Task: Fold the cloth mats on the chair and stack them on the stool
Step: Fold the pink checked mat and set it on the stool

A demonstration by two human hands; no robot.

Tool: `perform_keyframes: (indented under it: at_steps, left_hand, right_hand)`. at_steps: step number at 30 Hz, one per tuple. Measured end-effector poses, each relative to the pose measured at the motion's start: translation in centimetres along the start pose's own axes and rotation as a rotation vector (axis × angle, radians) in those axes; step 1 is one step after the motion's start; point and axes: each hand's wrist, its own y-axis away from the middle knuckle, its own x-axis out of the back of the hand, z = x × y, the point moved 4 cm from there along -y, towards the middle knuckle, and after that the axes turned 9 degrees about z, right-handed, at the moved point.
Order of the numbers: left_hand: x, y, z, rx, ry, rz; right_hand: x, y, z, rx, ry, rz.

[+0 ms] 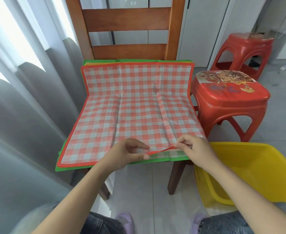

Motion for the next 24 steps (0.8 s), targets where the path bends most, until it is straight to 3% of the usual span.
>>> perform_keyframes:
  at_steps: [5, 9, 18, 24]
  left_hand:
    - [0.4, -0.1, 0.6, -0.024, -0.034, 0.076]
    - [1.7, -0.2, 1.3, -0.036, -0.089, 0.251]
    - [5.3, -1.9, 4.1, -0.02, -0.094, 0.383]
    - [7.5, -2.5, 6.8, 0.0, -0.214, 0.391]
  right_hand:
    - [0.9, -0.6, -1.3, 0.096, 0.061, 0.198]
    - [1.7, -0.9, -2.1, 0.146, 0.061, 0.264]
    - [4.8, -1.3, -2.4, 0.209, 0.022, 0.4]
    - [6.8, -2.2, -2.7, 0.024, -0.176, 0.26]
